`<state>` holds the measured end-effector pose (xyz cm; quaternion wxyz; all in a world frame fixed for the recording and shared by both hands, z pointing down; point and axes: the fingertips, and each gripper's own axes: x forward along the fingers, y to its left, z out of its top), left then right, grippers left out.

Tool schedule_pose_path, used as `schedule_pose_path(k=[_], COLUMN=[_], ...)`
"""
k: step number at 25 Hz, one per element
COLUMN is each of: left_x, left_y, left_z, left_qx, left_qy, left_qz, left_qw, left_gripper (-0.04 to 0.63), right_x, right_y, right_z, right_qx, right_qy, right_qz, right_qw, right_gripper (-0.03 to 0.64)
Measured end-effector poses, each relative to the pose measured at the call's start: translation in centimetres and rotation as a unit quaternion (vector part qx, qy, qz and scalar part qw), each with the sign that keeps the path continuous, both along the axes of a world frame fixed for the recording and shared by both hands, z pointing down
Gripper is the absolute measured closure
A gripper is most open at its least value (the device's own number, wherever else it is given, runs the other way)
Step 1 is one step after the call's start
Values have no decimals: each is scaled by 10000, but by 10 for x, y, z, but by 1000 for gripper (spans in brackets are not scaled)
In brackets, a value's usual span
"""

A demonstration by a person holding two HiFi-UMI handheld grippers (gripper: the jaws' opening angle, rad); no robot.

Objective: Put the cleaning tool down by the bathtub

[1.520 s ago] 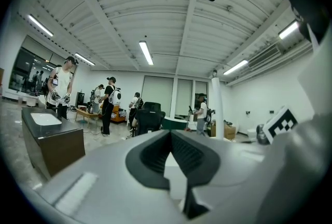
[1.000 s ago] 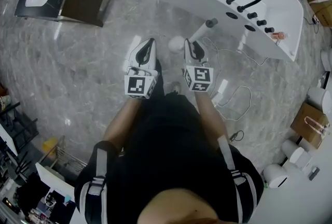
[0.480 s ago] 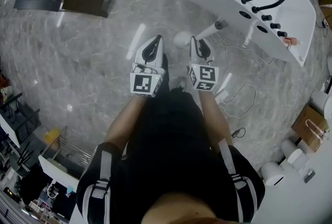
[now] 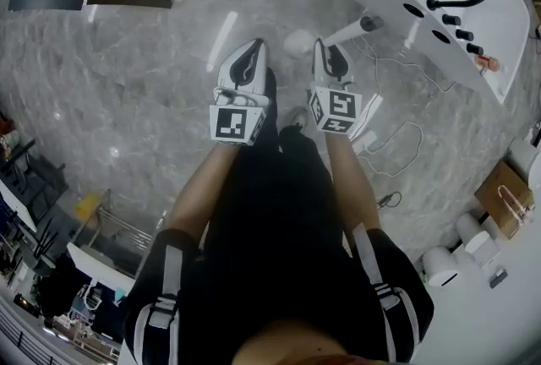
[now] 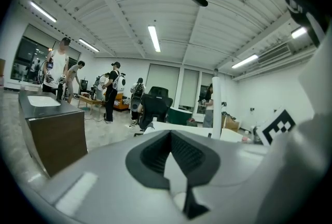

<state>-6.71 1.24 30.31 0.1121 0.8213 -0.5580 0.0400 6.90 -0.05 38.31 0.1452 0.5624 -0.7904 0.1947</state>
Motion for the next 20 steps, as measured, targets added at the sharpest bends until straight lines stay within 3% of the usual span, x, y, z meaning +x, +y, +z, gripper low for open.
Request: schedule_pose_path(k=[15, 20], left_x=[1, -5], left_y=[-56, -74], left_z=[71, 94], left_qx=[-396, -284], left_qy=[-30, 39], left_qz=[269, 239], left_qw=[9988, 9993], left_gripper=[586, 587], right_x=[2, -4], right_y=[-53, -64], right_z=[77, 99], right_qx=[-209, -240], right_qy=[15, 42], right_qz=[389, 407], right_qw=[9990, 9989], right_gripper=[532, 532])
